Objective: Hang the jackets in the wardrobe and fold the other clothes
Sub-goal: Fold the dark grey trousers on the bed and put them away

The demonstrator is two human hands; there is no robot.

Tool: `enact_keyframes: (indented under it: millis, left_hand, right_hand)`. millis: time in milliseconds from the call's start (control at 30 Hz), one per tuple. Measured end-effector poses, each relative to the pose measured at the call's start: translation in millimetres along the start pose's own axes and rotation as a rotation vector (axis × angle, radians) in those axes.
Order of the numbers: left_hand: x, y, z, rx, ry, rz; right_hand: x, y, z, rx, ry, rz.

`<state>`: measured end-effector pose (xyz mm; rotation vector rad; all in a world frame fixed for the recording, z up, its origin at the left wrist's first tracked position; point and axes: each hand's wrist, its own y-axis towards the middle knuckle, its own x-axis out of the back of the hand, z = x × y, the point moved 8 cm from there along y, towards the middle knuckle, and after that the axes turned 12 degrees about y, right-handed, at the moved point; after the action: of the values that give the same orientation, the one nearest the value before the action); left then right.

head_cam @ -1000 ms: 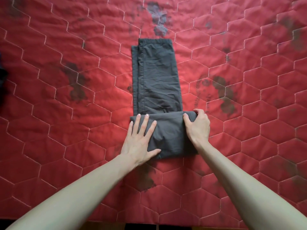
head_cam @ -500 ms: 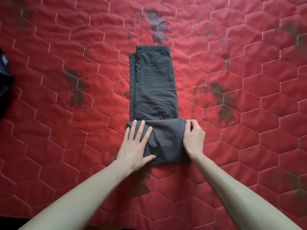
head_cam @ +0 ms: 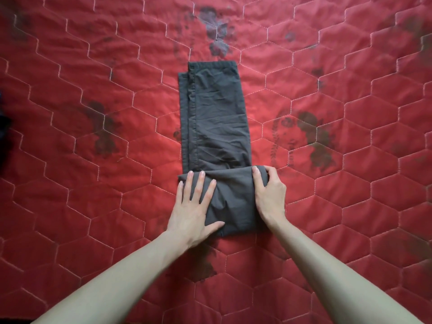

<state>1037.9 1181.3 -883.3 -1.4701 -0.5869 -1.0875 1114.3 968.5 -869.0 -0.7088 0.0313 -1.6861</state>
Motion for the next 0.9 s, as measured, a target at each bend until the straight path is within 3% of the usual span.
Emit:
enact_keyframes:
  millis: [200,300,467,533,700,900]
  left_hand:
    - [13.9,-9.4,2.9,-0.174,0.005,-0.121]
    - [13.8,-21.8,11.9,-0.330,0.025,-0.155]
    - [7.4,-36.0,28.0,-0.528,0.145,-0.162]
    - [3.5,-36.0,30.2,-0.549,0.200,-0.177]
    - [6.0,-27.0,25.8,-0.518,0.221,-0.289]
    - [8.3,-24.6,37.0,-0.582,0.068,-0.188]
  right_hand:
    - [5.4,7.1,2.3,0.146,-0.194,0.055]
    - [22.0,7.1,13.9,0.412,-0.394,0.106]
    - [24.7,-16.6,11.9,0.927,-0.895,0.526]
    - [21.4,-22.6,-0.6,0.953,-1.011,0.659]
    - [14.4,-16.5,-5.7,0.889,-1.048,0.738]
    - [15.0,-6.0,5.4,0.984,-1.057,0.915]
